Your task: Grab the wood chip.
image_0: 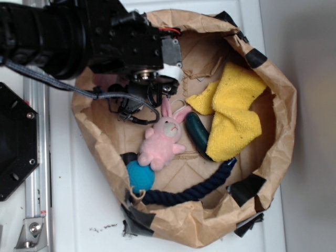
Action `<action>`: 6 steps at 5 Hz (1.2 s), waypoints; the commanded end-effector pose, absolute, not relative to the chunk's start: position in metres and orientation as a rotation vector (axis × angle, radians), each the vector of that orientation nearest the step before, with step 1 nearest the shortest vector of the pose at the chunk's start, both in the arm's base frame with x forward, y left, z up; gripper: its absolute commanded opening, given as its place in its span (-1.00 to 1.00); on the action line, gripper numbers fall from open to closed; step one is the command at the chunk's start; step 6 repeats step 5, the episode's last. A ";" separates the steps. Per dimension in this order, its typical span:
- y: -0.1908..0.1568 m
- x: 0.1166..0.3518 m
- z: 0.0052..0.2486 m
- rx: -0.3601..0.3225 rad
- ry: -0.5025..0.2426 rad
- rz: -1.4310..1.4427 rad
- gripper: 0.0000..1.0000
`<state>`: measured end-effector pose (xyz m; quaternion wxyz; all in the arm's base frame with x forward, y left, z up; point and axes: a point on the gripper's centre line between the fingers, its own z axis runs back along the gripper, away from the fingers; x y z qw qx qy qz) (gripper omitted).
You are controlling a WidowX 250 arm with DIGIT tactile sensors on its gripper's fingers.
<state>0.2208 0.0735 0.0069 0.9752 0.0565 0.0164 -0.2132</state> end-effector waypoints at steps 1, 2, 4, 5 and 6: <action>0.066 0.231 0.056 0.134 -0.087 -0.323 -1.00; 0.058 0.250 0.107 0.037 -0.157 -0.232 -1.00; 0.047 0.277 0.157 -0.033 -0.176 -0.069 -1.00; 0.045 0.277 0.147 0.001 -0.163 -0.041 -1.00; 0.045 0.277 0.147 0.001 -0.163 -0.041 -1.00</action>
